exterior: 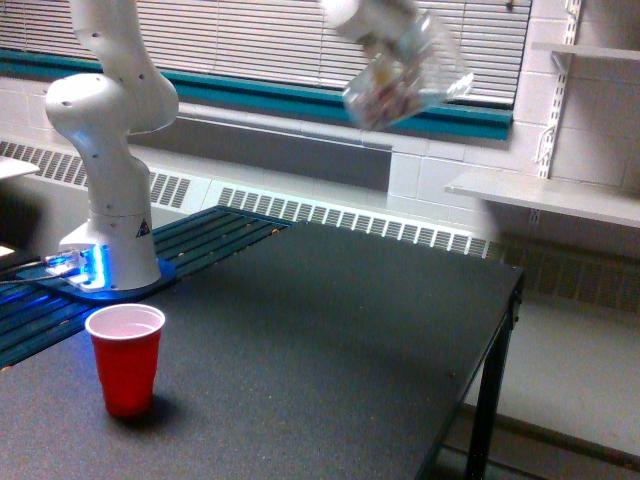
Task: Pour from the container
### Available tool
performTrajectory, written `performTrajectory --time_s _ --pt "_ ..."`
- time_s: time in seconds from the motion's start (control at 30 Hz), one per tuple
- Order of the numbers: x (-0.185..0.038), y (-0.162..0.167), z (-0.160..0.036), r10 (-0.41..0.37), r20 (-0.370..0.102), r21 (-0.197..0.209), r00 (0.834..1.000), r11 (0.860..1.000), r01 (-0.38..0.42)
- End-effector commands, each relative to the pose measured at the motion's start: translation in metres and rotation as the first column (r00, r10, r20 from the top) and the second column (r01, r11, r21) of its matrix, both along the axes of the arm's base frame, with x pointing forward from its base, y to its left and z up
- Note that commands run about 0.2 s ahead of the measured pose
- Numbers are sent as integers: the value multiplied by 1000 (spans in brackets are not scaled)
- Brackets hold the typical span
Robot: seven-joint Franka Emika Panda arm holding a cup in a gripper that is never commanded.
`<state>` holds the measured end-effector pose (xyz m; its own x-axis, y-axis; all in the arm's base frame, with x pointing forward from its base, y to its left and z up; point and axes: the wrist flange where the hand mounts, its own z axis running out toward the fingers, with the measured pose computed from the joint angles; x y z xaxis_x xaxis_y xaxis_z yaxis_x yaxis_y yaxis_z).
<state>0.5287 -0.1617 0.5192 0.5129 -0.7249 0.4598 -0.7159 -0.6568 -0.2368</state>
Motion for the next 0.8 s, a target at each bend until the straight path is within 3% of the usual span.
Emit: performTrajectory --time_s 0.03,0.17,0.47,0.8 --pt "-19 -13 -36 10 -50 -9 999 1000 -11" --pt "-31 -16 -58 18 -84 -18 996 1000 -20" --pt "-51 -34 -65 38 -77 -69 996 997 -43" --pt "-87 -56 -78 33 -84 -99 996 994 -41"
